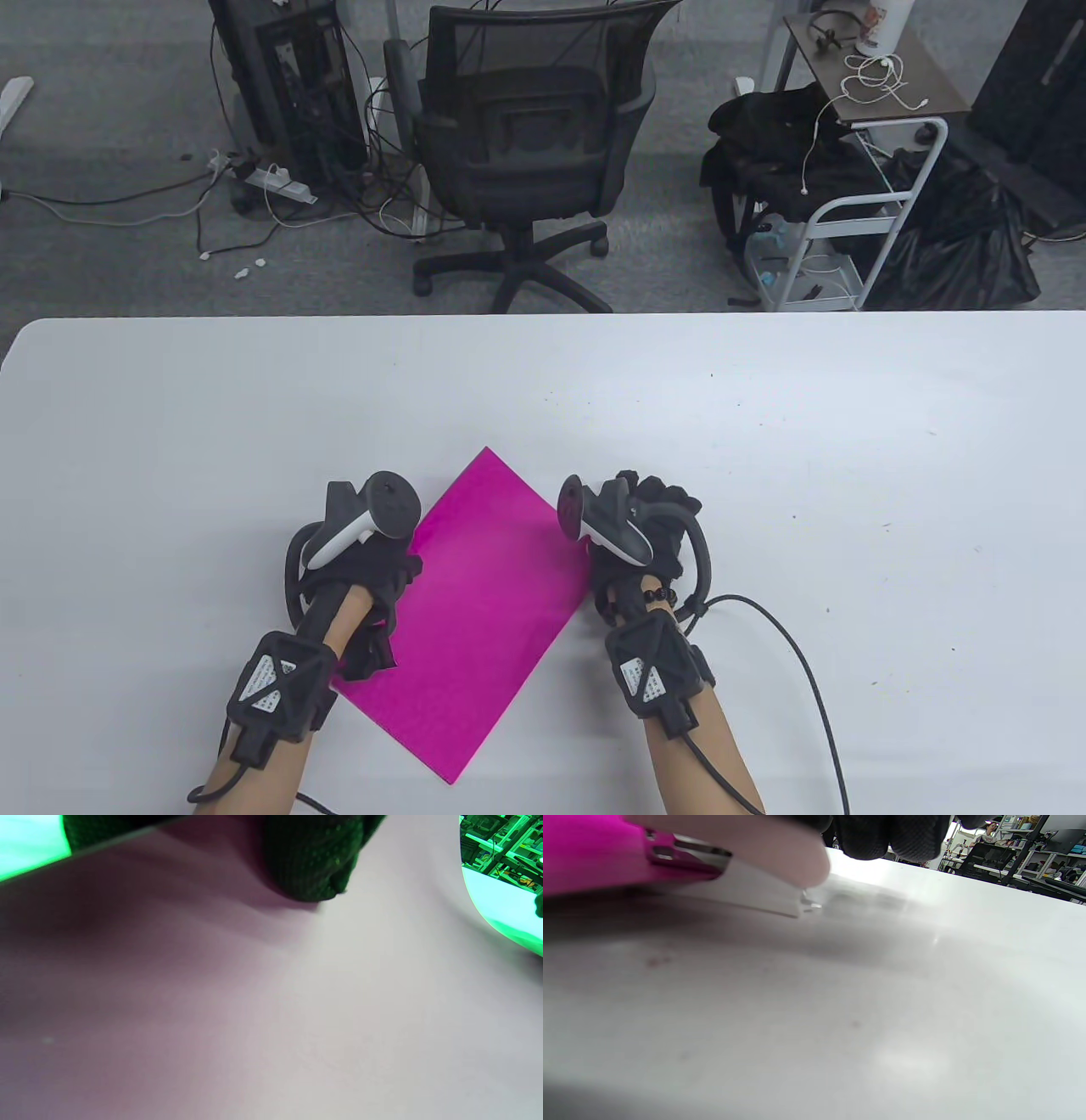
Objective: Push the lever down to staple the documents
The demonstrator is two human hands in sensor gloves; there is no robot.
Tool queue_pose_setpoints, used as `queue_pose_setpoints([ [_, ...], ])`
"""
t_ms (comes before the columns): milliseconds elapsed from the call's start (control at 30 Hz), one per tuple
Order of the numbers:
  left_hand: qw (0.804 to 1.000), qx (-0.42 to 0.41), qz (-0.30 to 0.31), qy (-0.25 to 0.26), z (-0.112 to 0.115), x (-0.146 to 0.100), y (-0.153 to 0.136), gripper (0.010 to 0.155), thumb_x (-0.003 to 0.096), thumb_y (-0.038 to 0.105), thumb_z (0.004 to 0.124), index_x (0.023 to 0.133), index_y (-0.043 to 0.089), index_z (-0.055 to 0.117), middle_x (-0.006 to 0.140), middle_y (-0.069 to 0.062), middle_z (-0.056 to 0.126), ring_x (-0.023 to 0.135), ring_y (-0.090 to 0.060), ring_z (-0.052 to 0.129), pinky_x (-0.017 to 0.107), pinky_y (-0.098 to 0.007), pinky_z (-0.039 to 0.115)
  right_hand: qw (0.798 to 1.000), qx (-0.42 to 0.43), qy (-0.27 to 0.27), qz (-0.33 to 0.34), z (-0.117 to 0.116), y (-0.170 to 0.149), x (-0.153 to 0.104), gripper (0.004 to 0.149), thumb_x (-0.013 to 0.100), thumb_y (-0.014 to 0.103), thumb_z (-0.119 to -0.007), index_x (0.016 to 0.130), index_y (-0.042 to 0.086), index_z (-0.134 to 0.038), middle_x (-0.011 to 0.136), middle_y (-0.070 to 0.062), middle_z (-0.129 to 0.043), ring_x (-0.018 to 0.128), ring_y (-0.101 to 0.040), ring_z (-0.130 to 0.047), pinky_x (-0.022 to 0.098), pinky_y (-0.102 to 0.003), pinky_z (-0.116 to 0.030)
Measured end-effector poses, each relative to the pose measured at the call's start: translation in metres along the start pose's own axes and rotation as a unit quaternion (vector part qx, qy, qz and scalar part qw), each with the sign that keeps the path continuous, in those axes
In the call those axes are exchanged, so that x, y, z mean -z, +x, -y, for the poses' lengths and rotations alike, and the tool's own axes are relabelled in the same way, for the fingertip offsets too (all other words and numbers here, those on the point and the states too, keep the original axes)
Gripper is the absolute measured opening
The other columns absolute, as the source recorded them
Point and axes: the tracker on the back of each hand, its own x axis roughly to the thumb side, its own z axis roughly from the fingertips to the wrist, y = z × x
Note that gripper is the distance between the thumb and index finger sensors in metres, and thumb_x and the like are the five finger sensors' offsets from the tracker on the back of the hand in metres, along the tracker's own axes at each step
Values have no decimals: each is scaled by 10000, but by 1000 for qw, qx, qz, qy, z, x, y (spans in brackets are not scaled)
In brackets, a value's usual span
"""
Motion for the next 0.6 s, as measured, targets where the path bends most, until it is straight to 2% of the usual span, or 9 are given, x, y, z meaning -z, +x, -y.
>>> queue_pose_setpoints([
  [600,1000,-1,0,-2,0,0,0,425,548,253,793,951,121,826,795,-91,1010,693,-290,1010,559,-588,830,999,-24,24,-13,-1,8,3,703,572,381,-430,1114,-59,-344,1091,-374,-483,967,-635,-576,690,-733,-512],
])
